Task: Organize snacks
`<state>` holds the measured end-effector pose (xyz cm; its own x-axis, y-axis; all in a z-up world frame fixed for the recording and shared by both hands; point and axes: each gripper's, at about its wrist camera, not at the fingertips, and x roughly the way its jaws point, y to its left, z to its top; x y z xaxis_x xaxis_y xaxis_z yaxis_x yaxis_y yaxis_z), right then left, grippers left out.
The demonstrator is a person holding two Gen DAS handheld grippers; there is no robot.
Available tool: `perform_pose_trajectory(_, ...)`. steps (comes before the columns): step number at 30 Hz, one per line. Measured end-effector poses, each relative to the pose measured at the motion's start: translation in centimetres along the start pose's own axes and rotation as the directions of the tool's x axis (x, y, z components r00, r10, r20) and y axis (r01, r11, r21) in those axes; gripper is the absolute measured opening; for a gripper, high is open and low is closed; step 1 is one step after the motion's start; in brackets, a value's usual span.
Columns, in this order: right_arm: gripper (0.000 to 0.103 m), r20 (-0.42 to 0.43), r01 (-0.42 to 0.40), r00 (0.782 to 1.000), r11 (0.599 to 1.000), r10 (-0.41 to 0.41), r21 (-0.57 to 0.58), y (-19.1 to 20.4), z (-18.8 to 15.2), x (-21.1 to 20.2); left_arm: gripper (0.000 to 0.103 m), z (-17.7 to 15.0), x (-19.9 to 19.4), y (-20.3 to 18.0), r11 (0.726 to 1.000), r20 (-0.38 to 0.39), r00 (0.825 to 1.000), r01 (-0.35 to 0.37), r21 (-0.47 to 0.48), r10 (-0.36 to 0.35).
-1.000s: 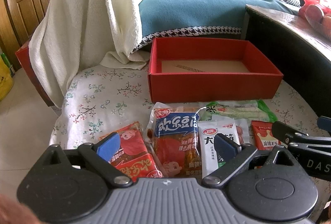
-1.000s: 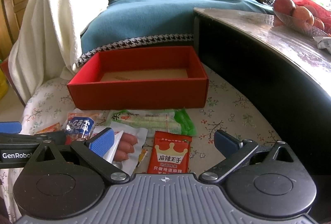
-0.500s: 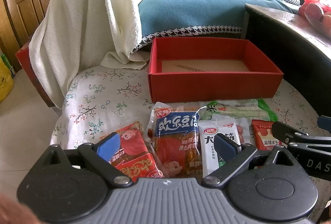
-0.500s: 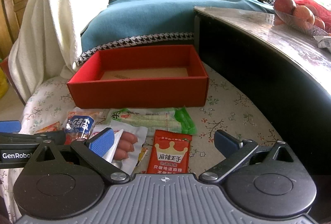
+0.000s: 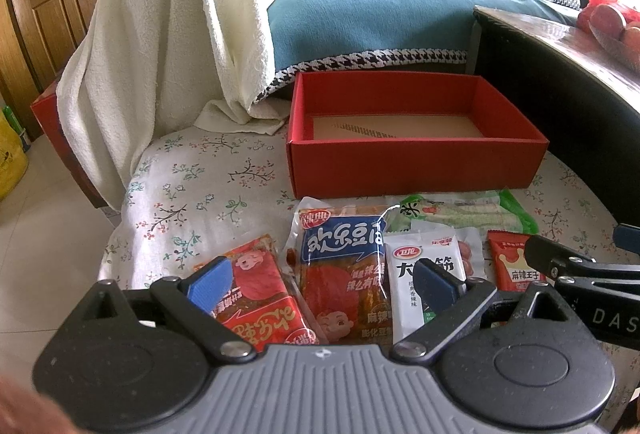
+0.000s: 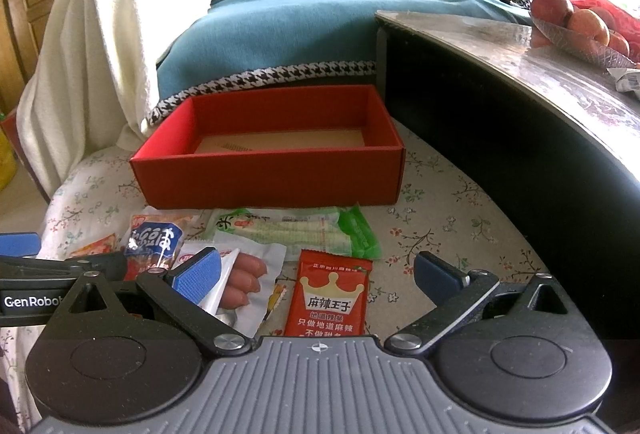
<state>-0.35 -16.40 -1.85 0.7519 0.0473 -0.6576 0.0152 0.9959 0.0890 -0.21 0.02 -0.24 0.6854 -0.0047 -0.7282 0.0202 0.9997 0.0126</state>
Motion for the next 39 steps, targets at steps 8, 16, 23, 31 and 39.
perform_pose_trajectory(8, 0.103, -0.007, 0.004, 1.000, 1.000, -0.004, -0.005, 0.0, 0.0, 0.2, 0.092, -0.2, -0.1, 0.3, 1.000, 0.029, 1.000, 0.003, -0.002, -0.002)
perform_pose_trajectory(16, 0.103, -0.048, 0.009, 0.999, 1.000, -0.010, -0.021, 0.0, -0.3, 1.1, 0.092, -0.4, 1.1, 1.8, 0.998, -0.090, 0.996, -0.018, -0.055, 0.013)
perform_pose_trajectory(23, 0.103, -0.133, -0.065, 0.989, 0.997, 0.059, -0.043, 1.3, -0.6, 2.5, 0.092, -0.4, 1.1, 3.5, 0.994, -0.096, 0.995, 0.006, -0.113, -0.017)
perform_pose_trajectory(31, 0.103, -0.157, -0.142, 0.979, 0.986, 0.127, -0.086, 4.6, -0.6, 3.4, 0.092, -0.3, 0.9, 5.7, 0.987, -0.093, 0.995, -0.050, -0.151, 0.036)
perform_pose_trajectory(39, 0.096, -0.234, -0.140, 0.969, 0.962, 0.084, -0.236, 8.2, -1.5, 5.4, 0.092, -0.4, 0.8, 6.9, 0.984, -0.111, 0.993, -0.067, -0.165, 0.049)
